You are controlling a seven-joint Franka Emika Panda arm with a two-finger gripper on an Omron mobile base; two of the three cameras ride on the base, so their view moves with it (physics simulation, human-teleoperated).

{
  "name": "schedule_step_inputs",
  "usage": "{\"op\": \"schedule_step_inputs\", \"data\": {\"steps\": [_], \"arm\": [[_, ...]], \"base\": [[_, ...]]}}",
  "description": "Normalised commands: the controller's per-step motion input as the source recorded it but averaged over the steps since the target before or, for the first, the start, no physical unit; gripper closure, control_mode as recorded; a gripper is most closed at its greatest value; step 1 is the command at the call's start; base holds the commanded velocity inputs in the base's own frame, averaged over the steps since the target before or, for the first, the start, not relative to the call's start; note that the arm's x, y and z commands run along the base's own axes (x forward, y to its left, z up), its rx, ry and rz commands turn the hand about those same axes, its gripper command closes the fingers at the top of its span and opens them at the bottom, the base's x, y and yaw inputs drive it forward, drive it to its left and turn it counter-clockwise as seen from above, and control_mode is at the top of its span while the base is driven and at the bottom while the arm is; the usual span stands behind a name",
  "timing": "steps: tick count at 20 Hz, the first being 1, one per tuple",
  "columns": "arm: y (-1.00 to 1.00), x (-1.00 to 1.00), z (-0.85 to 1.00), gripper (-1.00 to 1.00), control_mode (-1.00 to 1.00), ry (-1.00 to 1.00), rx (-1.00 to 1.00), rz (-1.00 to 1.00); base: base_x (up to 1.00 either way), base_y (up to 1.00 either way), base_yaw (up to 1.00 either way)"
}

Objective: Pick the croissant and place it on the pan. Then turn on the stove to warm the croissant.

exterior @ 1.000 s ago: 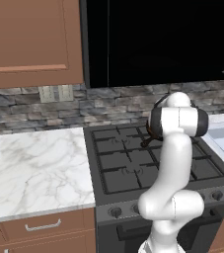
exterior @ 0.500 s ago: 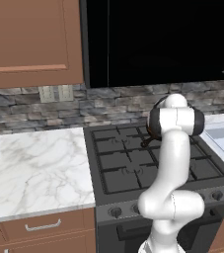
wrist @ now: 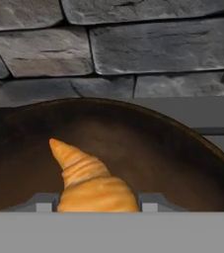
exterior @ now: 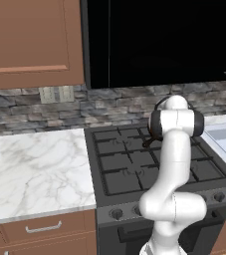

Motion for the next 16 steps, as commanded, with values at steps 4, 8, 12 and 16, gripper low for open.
{"op": "schedule_step_inputs", "data": {"steps": [4,8,12,16], "arm": [[0.00,-0.03,-0.04,-1.00,-1.00,0.00,0.00,0.00],[0.00,-0.31,0.08,-1.00,-1.00,0.00,0.00,0.00],[0.06,-0.30,0.16,-1.00,-1.00,0.00,0.00,0.00],[0.09,-0.29,0.25,-1.00,-1.00,0.00,0.00,0.00]], "base": [[0.00,0.00,0.00],[0.00,0.00,0.00],[0.00,0.00,0.00],[0.00,0.00,0.00]]}}
